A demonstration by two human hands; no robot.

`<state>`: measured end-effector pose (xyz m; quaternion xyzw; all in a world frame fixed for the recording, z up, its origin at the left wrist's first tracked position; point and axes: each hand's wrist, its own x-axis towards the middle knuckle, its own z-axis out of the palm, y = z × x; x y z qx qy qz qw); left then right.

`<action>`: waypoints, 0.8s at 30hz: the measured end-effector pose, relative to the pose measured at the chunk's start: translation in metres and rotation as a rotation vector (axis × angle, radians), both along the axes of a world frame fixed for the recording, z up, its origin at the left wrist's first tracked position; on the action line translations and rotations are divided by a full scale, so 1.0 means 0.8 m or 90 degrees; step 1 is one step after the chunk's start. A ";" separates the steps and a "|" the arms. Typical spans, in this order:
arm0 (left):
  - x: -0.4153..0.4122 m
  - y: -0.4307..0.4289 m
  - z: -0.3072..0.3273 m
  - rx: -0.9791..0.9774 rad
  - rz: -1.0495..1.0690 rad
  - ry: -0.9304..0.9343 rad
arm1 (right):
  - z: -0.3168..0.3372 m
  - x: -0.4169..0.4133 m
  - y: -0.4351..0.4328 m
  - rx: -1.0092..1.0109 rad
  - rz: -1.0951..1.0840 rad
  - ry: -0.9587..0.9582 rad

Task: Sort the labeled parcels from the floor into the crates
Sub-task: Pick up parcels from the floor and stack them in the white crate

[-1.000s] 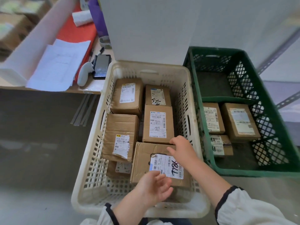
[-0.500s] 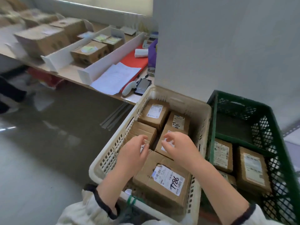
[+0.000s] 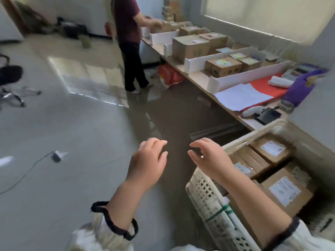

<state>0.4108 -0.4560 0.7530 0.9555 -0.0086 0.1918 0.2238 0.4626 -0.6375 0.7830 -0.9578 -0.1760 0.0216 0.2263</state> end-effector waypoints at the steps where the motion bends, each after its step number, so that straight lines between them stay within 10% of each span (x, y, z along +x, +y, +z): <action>1: -0.022 0.035 0.001 0.011 0.038 -0.013 | 0.000 -0.006 0.032 0.000 0.030 -0.001; 11: -0.433 0.356 -0.020 0.149 0.579 0.128 | -0.025 -0.184 0.406 0.030 0.440 0.043; 24: -0.750 0.355 -0.081 0.015 1.126 0.318 | -0.069 -0.444 0.691 -0.141 0.936 -0.020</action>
